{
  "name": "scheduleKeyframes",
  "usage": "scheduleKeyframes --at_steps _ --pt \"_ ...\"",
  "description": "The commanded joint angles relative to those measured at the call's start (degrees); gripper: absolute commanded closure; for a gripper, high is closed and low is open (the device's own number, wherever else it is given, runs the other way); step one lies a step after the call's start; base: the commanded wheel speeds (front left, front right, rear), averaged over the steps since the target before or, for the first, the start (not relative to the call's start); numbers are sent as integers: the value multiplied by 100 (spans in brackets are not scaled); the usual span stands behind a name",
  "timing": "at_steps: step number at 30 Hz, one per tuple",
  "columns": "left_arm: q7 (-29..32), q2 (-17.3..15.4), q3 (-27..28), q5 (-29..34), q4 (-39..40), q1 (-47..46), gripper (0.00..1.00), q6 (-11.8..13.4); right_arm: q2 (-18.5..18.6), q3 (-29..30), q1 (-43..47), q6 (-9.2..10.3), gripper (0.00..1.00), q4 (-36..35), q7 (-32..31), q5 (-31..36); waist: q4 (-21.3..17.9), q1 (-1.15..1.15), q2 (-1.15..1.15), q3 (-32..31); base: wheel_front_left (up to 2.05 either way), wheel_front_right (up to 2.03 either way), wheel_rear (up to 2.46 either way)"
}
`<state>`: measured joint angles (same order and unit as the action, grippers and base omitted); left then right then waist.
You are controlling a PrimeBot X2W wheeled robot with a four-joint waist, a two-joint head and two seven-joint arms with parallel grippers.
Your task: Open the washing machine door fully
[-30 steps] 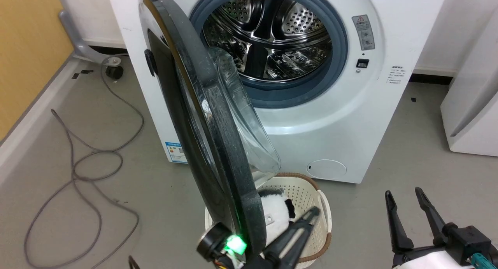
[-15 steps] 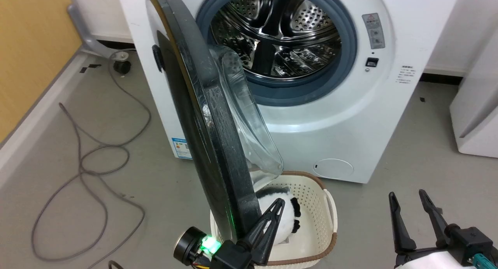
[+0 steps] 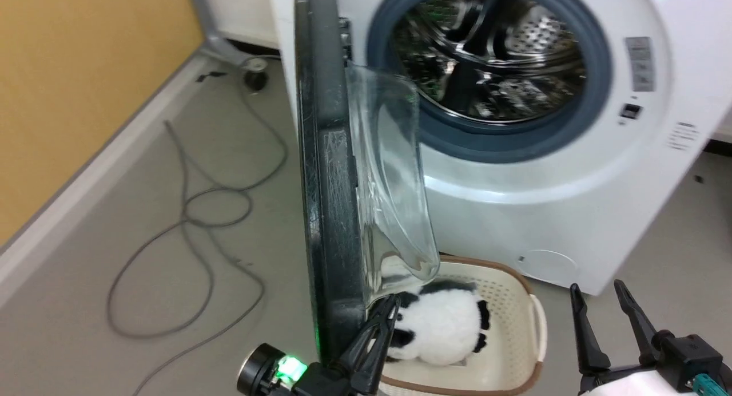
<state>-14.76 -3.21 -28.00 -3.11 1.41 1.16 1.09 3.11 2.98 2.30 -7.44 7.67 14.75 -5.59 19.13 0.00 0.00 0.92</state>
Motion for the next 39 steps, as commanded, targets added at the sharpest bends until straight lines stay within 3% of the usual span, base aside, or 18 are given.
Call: scheduleKeyframes --at_steps 1,13,23,39 --pt "-24 -74 95 42 8 50 100 40 -24 -5 42 -5 0 -11 25 -30 287 0 0 32 0 0 0" --pt "-24 -110 410 32 -38 51 100 89 -24 -74 -74 -5 0 -19 25 32 1129 0 0 228 0 0 0" --pt "-24 -204 1163 -51 57 104 100 370 -24 -177 -317 -5 0 48 25 208 1219 0 0 558 0 0 0" --pt "-24 -199 2728 -370 -344 -468 100 494 -24 -82 -490 -5 0 -15 25 507 1197 0 0 1092 0 0 0"
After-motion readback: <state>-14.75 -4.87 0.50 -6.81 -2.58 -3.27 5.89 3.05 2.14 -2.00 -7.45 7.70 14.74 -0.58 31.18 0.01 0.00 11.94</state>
